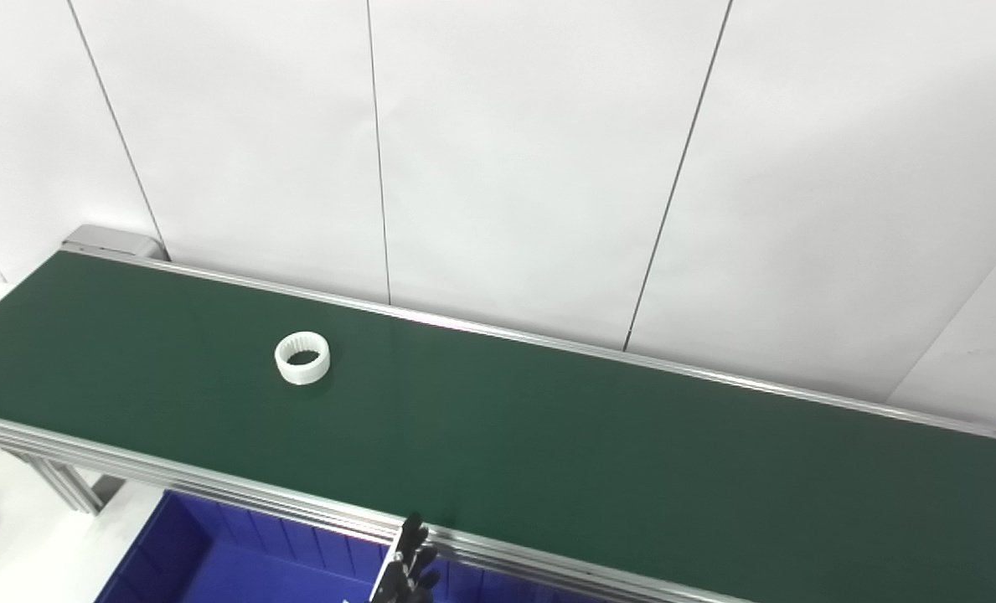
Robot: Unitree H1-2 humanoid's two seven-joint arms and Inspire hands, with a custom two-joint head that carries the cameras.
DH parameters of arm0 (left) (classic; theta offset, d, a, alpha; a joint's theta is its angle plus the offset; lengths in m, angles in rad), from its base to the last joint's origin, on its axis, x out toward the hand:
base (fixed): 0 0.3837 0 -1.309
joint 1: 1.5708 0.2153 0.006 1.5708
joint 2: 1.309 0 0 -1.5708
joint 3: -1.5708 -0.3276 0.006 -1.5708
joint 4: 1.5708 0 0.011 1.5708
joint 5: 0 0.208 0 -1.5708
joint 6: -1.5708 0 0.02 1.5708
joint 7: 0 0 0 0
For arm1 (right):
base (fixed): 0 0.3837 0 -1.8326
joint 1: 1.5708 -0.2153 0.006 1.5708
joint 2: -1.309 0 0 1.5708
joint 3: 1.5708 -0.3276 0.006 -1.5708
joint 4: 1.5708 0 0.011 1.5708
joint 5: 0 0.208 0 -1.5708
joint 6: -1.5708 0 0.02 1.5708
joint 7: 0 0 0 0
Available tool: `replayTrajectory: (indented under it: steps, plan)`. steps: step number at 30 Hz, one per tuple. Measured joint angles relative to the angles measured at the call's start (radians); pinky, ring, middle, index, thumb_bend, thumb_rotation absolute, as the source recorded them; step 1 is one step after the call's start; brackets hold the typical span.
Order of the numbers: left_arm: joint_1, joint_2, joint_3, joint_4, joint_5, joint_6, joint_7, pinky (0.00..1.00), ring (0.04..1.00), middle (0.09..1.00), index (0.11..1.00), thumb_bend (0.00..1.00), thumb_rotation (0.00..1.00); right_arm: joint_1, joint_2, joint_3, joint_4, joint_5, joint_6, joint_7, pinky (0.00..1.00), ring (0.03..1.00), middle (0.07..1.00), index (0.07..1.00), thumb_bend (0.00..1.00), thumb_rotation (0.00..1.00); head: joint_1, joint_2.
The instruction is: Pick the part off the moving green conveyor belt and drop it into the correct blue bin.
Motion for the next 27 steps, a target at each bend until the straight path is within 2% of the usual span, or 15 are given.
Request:
replayTrajectory:
  steps: [1,3,6,7,10,12,13,14,15,16,18,19,22,27]
  plan:
    - [0.0,0.0,0.0,-0.003,0.01,0.0,0.004,0.73,0.89,0.925,0.929,0.54,0.62,0.0,0.0,-0.002,0.0,-0.002,0.0,0.0,0.95,0.943,1.0,1.0,0.76,1.0,0.0,0.0]
    - [0.001,0.001,-0.003,-0.03,0.072,0.0,0.016,0.7,0.883,0.907,0.905,0.71,0.56,0.0,0.001,-0.004,0.0,-0.008,0.0,0.0,0.94,0.939,1.0,1.0,0.76,1.0,-0.003,0.006]
    - [-0.006,0.013,-0.014,-0.092,0.18,-0.011,0.026,0.64,0.845,0.886,0.882,0.87,0.48,-0.003,0.005,-0.004,0.0,-0.016,0.0,0.0,0.94,0.932,1.0,1.0,0.74,1.0,-0.011,0.021]
    - [-0.02,0.025,-0.014,-0.113,0.228,-0.023,0.028,0.64,0.842,0.884,0.879,0.88,0.48,-0.004,0.008,-0.004,0.0,-0.019,0.0,0.0,0.94,0.932,1.0,1.0,0.74,1.0,-0.011,0.021]
    - [-0.086,0.055,0.006,-0.143,0.296,-0.038,0.035,0.62,0.808,0.84,0.781,0.98,0.4,-0.011,0.014,-0.004,0.0,-0.025,0.0,0.001,0.92,0.931,1.0,1.0,0.72,1.0,-0.017,0.037]
    - [-0.167,0.073,0.043,-0.151,0.341,-0.04,0.05,0.59,0.806,0.803,0.715,1.0,0.35,-0.014,0.016,-0.004,0.0,-0.028,0.0,0.001,0.92,0.938,1.0,1.0,0.72,1.0,-0.021,0.044]
    - [-0.212,0.082,0.056,-0.15,0.366,-0.04,0.056,0.64,0.828,0.8,0.708,1.0,0.34,-0.015,0.017,-0.004,0.0,-0.029,0.0,0.001,0.91,0.94,1.0,1.0,0.72,1.0,-0.025,0.054]
    - [-0.277,0.101,0.077,-0.149,0.395,-0.038,0.064,0.65,0.831,0.8,0.708,1.0,0.34,-0.017,0.018,-0.005,0.0,-0.029,0.0,0.001,0.91,0.941,1.0,1.0,0.72,1.0,-0.025,0.054]
    - [-0.328,0.118,0.089,-0.149,0.419,-0.036,0.065,0.72,0.851,0.809,0.715,1.0,0.34,-0.018,0.021,-0.005,0.001,-0.033,0.0,0.001,0.9,0.941,1.0,1.0,0.72,1.0,-0.025,0.054]
    - [-0.372,0.134,0.095,-0.148,0.443,-0.029,0.064,0.83,0.883,0.832,0.734,0.98,0.35,-0.019,0.022,-0.005,0.001,-0.035,0.0,0.001,0.9,0.939,1.0,1.0,0.73,1.0,-0.028,0.058]
    - [-0.458,0.171,0.098,-0.125,0.505,-0.015,0.062,0.96,0.917,0.865,0.764,0.92,0.35,-0.02,0.026,-0.005,0.002,-0.042,0.0,0.001,0.9,0.93,1.0,1.0,0.73,1.0,-0.04,0.072]
    - [-0.498,0.185,0.097,-0.098,0.538,-0.011,0.063,0.98,0.925,0.872,0.772,0.91,0.35,-0.02,0.027,-0.004,0.002,-0.048,0.0,0.001,0.9,0.926,1.0,1.0,0.72,1.0,-0.046,0.077]
    - [-0.592,0.217,0.085,0.001,0.623,0.025,0.062,1.0,0.93,0.873,0.772,0.91,0.35,-0.023,0.031,-0.003,0.002,-0.064,0.0,0.001,0.9,0.923,1.0,1.0,0.73,1.0,-0.052,0.083]
    - [-0.725,0.262,0.052,0.114,0.7,0.066,0.055,0.97,0.917,0.857,0.76,0.98,0.28,-0.016,0.039,-0.003,0.0,-0.067,0.0,0.002,0.89,0.92,1.0,1.0,0.74,1.0,-0.066,0.092]
